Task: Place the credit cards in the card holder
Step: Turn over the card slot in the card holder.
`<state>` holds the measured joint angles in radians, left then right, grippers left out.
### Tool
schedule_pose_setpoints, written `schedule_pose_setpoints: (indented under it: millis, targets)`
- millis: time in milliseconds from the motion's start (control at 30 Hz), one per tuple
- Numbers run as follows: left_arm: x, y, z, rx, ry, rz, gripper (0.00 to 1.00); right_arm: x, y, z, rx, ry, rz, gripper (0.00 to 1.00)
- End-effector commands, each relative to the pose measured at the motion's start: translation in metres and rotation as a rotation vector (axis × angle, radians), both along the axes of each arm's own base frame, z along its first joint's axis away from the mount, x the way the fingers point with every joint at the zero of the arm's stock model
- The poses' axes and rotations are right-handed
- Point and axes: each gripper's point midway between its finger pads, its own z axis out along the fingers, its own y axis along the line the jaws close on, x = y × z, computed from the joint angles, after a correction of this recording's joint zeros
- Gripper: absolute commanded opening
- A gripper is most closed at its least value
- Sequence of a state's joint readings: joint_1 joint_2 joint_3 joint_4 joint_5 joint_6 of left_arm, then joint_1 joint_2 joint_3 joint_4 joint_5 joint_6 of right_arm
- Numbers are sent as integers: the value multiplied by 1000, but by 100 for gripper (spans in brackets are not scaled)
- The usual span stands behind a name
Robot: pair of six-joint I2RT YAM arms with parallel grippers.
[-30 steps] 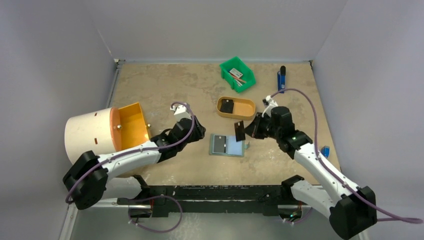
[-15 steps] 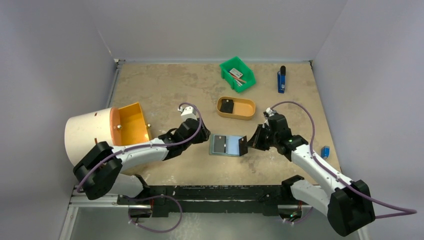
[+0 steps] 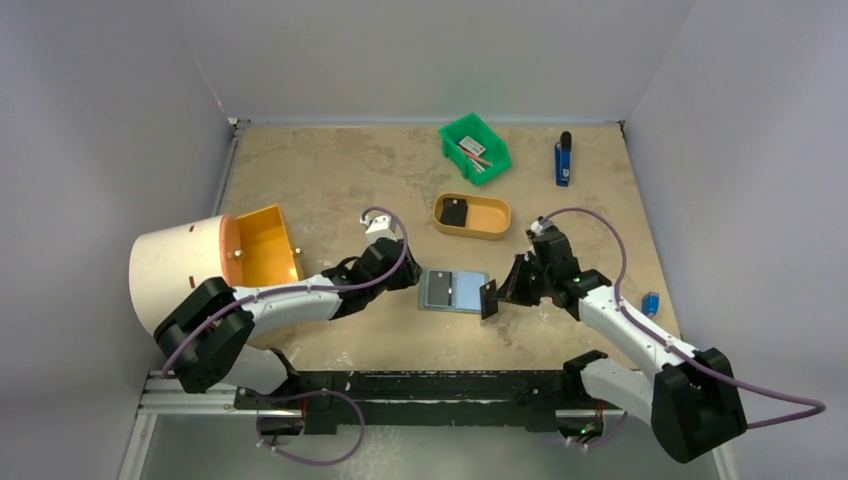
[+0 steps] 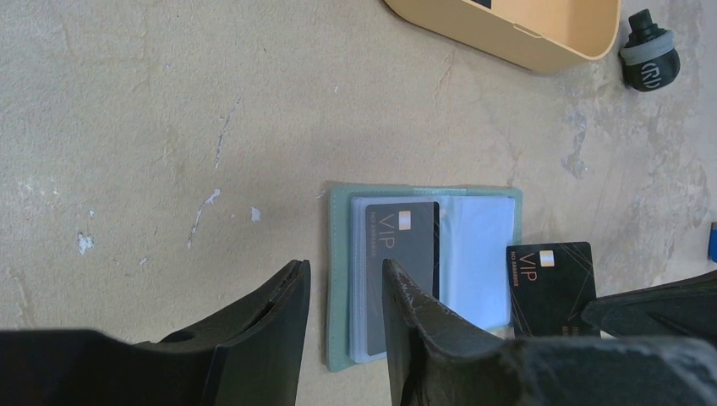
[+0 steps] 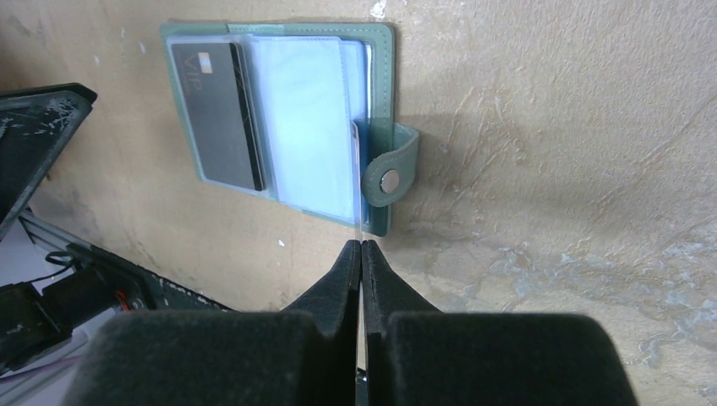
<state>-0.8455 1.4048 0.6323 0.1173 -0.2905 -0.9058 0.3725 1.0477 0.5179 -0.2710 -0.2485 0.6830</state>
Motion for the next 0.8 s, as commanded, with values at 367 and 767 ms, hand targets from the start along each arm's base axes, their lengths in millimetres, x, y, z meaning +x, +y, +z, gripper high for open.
schedule_pose_setpoints:
  millis: [367, 767]
  targets:
    - [10, -20, 15, -65, -28, -17, 36, 8, 6, -3, 4, -39, 62, 0]
    - [10, -20, 12, -57, -15, -16, 35, 18, 21, 15, 85, -104, 95, 0]
